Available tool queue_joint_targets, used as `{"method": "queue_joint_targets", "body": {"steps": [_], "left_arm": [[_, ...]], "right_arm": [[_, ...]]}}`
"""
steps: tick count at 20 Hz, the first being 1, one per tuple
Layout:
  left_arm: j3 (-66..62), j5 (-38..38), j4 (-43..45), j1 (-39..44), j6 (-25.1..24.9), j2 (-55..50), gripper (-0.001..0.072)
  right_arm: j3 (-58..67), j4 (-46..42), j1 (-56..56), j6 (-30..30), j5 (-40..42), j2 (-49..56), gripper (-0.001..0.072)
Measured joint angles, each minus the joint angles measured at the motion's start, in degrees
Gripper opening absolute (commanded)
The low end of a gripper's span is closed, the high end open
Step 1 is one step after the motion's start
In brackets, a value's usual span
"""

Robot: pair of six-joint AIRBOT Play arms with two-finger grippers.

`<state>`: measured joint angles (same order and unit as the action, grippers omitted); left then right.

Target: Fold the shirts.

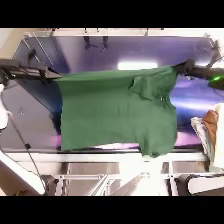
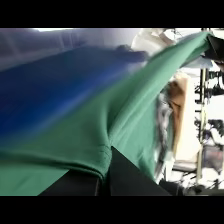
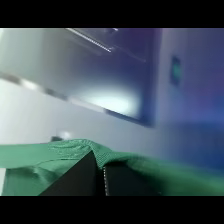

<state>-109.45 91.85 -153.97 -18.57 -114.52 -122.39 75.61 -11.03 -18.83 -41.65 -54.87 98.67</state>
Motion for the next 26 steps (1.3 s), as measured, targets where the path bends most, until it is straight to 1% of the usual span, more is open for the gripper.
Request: {"method": "queue_joint_targets", "body": {"steps": [3,6,9,13,15,21,24,25,26], "left_arm": [[-6.5,-0.9,-0.2,0.7,1.1,-6.9,0.0024],[-9.1,-3.3,-1.5,0.5,1.6,-9.0,0.0024],[-6.2,-2.6,-1.7,-0.4,1.7,-8.9,0.0023],[-1.9,4.0,-2.0,-1.1,2.1,-8.6,0.0017],[-0.2,6.4,-2.0,-1.1,3.2,-8.5,0.0017],[4.5,11.0,-1.0,-0.4,6.2,-8.4,0.0008],[5.2,11.3,2.1,-0.2,7.7,-8.3,0.0007],[5.3,10.9,2.8,-0.2,8.1,-8.2,0.0017],[5.4,10.6,3.4,-0.2,8.3,-8.2,0.0141]], "right_arm": [[-0.1,9.0,0.4,6.7,2.1,5.8,0.0023],[0.1,11.4,0.2,10.0,2.4,8.3,0.0023],[0.1,6.6,-1.2,9.5,-0.8,9.2,0.0022],[0.1,1.2,-5.2,7.3,-9.7,9.4,0.0022],[-0.1,-1.4,-6.6,5.9,-13.0,9.4,0.0023],[-2.6,-8.5,-6.9,3.0,-16.8,9.8,0.0024],[-3.1,-11.2,-6.8,1.5,-18.0,9.9,0.0024],[-3.1,-11.8,-6.8,1.1,-18.4,9.9,0.0024],[-3.2,-12.2,-6.7,0.9,-18.4,9.9,0.0024]]}}
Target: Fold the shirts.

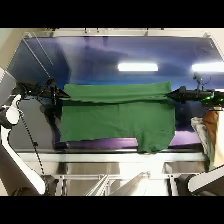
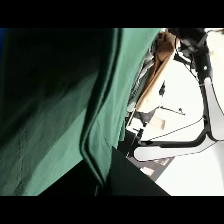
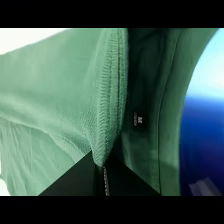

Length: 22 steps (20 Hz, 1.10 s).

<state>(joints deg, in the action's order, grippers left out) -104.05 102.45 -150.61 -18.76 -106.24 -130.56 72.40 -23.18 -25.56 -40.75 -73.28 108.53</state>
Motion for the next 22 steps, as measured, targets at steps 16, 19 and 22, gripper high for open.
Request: {"method": "queue_joint_targets", "body": {"steps": [16,19,22], "left_arm": [[2.1,1.2,11.5,-7.9,3.4,17.8,0.029],[8.9,-1.7,20.5,-9.7,3.4,27.2,0.029],[17.9,-4.2,25.5,-10.4,2.2,35.0,0.029]], "right_arm": [[-1.1,-21.6,-9.0,-17.8,-10.2,-17.4,0.0435],[-11.1,-27.8,-11.9,-22.1,-11.1,-27.1,0.0517],[-25.2,-30.6,-13.1,-25.8,-8.2,-37.2,0.0516]]}}
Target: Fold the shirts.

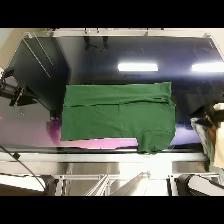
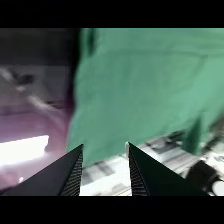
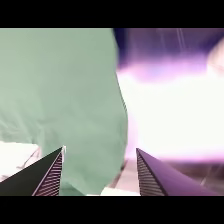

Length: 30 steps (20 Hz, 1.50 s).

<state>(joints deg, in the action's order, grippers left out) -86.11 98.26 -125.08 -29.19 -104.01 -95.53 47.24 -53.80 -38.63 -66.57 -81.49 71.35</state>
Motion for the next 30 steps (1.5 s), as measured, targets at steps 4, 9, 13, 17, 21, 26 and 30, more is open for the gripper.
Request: {"method": "queue_joint_targets", "body": {"steps": [4,9,13,17,21,26,30], "left_arm": [[13.0,-3.6,2.3,-0.2,-2.2,8.0,0.0289],[26.9,-8.6,3.2,-0.3,-4.0,13.4,0.0289],[34.4,-12.3,3.2,-0.3,-4.5,14.6,0.0289],[39.2,-15.4,2.4,-0.3,-5.2,14.8,0.0289],[41.6,-16.7,1.0,-0.3,-6.5,14.9,0.0293],[44.5,-18.1,2.3,-0.3,-5.5,14.9,0.055],[48.8,-20.5,-0.3,-0.3,-5.0,15.0,0.055]], "right_arm": [[-16.9,0.2,-0.4,-3.6,5.7,-7.5,0.0511],[-26.5,2.9,-0.2,-4.6,8.5,-7.3,0.0501],[-28.4,6.4,1.2,-3.5,9.8,-5.3,0.0476],[-29.0,11.0,4.7,-0.2,14.3,-3.5,0.0046],[-28.0,15.0,5.9,1.5,12.0,-3.8,0.0024],[-26.3,17.1,6.2,1.7,9.1,-6.5,0.0024],[-26.0,18.6,6.3,1.9,8.3,-8.2,0.0024]]}}
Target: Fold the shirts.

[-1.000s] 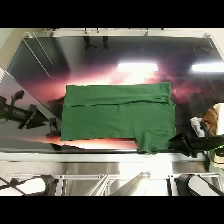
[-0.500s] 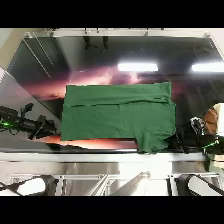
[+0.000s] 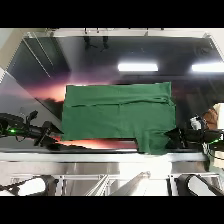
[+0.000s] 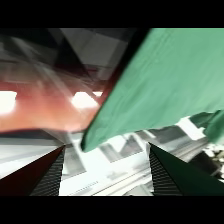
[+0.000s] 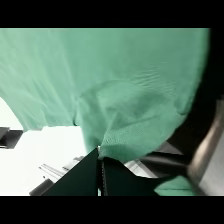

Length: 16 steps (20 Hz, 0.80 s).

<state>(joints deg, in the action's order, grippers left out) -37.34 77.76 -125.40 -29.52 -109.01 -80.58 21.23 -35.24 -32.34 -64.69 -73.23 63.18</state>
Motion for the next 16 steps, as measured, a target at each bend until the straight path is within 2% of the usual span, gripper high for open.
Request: {"method": "queue_joint_targets", "body": {"steps": [1,2,3,5,6,7,11,16], "left_arm": [[0.8,-0.5,-0.6,0.0,-0.1,0.0,0.0549],[1.6,-1.1,-1.6,0.2,-0.8,0.0,0.0514],[2.3,-1.9,-2.9,0.7,-1.6,0.0,0.0348],[2.9,-3.7,-4.6,2.3,-3.4,-0.4,0.0274],[2.8,-4.0,-5.4,3.4,-4.0,-0.9,0.0065],[2.4,-4.3,-5.6,4.6,-4.4,-1.7,0.0018],[0.1,-0.1,-6.9,8.6,-6.1,-4.9,0.0018],[-1.5,3.0,-7.7,9.2,-6.6,-5.5,0.0019]], "right_arm": [[0.0,0.4,0.0,0.0,0.0,-0.3,0.0024],[0.1,0.6,0.0,0.0,-0.2,-0.5,0.0024],[0.1,0.8,0.0,0.0,-0.2,-0.7,0.0024],[0.1,1.1,0.0,0.0,-0.5,-0.8,0.0025],[0.1,1.3,0.0,0.0,-0.6,-0.9,0.0025],[0.1,1.3,0.0,0.0,-0.8,-0.9,0.0024],[0.1,1.3,0.0,0.0,-1.0,-1.0,0.0025],[0.1,1.4,0.0,0.0,-1.3,-1.0,0.0024]]}}
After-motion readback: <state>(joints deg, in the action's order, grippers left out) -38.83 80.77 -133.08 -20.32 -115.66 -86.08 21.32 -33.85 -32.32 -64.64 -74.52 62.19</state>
